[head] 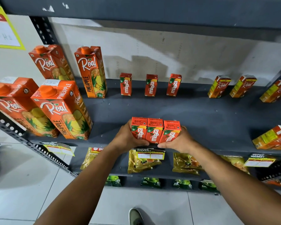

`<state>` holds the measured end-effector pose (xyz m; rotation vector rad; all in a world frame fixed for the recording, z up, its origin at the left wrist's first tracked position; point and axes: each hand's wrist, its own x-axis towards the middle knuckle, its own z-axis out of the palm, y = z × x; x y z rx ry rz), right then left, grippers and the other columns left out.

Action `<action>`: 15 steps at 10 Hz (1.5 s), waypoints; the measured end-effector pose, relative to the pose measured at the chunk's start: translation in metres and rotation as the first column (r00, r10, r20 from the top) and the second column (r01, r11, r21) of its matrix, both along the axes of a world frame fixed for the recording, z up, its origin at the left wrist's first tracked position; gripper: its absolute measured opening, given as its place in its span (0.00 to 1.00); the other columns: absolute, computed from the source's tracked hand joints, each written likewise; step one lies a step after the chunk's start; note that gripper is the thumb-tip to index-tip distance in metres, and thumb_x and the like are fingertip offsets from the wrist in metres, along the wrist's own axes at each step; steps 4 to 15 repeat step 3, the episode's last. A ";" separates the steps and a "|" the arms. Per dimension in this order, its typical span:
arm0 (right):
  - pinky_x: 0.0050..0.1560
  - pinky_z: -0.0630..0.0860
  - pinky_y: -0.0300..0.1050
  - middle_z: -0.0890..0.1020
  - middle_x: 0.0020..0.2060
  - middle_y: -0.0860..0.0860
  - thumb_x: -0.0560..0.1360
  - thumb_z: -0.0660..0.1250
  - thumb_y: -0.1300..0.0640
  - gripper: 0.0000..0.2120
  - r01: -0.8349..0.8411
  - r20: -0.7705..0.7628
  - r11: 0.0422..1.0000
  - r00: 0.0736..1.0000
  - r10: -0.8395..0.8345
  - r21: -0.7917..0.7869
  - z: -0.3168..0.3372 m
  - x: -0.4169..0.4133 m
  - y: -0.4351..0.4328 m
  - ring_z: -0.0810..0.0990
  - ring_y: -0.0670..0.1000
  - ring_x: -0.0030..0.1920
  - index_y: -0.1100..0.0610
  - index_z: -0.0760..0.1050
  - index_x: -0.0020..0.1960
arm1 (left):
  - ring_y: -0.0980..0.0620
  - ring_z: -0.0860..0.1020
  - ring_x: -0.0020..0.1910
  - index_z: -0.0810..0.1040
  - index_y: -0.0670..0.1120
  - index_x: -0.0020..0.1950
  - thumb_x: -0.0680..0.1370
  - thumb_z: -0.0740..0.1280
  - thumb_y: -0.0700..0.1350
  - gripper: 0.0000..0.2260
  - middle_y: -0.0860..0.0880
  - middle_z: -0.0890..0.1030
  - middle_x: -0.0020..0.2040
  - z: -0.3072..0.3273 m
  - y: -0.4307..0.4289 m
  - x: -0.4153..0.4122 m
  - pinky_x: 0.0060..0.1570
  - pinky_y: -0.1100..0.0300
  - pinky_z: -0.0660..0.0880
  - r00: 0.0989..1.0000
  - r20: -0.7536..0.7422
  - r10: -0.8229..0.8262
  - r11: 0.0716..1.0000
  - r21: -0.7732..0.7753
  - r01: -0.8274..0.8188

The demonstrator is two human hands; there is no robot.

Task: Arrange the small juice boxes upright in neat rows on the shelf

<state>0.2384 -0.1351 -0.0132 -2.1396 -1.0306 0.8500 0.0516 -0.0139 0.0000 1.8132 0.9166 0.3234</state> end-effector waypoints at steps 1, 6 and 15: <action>0.61 0.76 0.58 0.83 0.52 0.48 0.37 0.78 0.32 0.36 -0.025 -0.017 1.000 1.000 0.025 -0.004 0.004 -0.003 0.000 0.79 0.54 0.58 0.32 0.75 0.44 | 0.54 0.79 0.54 0.69 0.53 0.61 0.57 0.83 0.44 0.37 0.53 0.80 0.53 0.000 -0.002 0.000 0.52 0.57 0.76 1.000 -0.002 -0.004 1.000 0.007 0.004; 0.68 0.68 0.50 0.67 0.71 0.47 0.55 0.84 0.55 0.63 -0.023 -0.039 0.973 0.999 0.033 0.228 0.036 -0.014 -0.038 0.68 0.47 0.69 0.42 0.44 0.76 | 0.53 0.75 0.61 0.52 0.54 0.74 0.55 0.84 0.47 0.56 0.53 0.73 0.64 0.012 -0.019 -0.016 0.59 0.53 0.74 0.990 0.135 0.049 0.999 -0.005 -0.049; 0.68 0.68 0.50 0.67 0.71 0.47 0.55 0.84 0.55 0.63 -0.023 -0.039 0.973 0.999 0.033 0.228 0.036 -0.014 -0.038 0.68 0.47 0.69 0.42 0.44 0.76 | 0.53 0.75 0.61 0.52 0.54 0.74 0.55 0.84 0.47 0.56 0.53 0.73 0.64 0.012 -0.019 -0.016 0.59 0.53 0.74 0.990 0.135 0.049 0.999 -0.005 -0.049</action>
